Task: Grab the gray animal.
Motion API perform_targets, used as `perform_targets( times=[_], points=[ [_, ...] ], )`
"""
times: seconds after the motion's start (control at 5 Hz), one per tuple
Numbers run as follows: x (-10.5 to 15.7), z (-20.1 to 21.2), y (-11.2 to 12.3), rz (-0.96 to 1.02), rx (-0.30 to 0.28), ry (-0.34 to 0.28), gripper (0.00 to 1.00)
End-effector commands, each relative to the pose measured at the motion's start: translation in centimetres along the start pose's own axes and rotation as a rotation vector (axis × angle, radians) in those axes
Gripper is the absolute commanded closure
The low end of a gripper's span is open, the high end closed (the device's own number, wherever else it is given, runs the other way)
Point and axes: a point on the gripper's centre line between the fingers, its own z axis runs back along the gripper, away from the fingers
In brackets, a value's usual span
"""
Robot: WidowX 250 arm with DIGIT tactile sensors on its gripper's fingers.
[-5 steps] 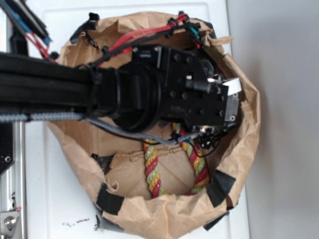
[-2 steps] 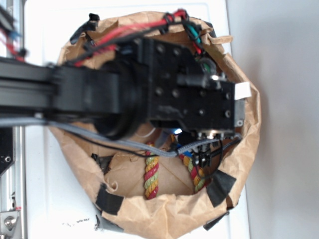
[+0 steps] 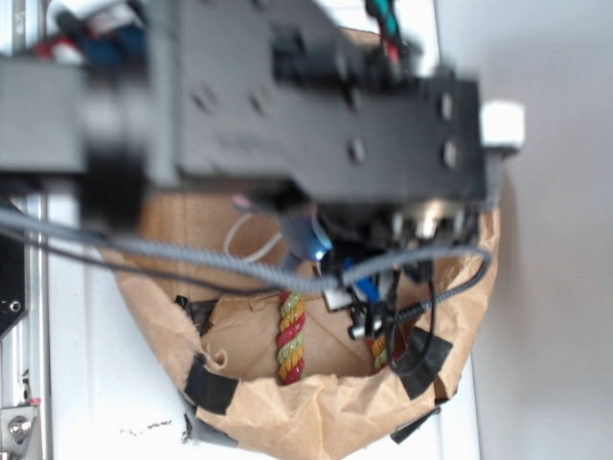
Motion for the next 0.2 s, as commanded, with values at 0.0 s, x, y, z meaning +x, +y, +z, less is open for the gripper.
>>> perform_targets(
  times=[0.0],
  points=[
    [-0.59, 4.21, 1.63, -0.083, -0.089, -0.130, 0.00]
  ],
)
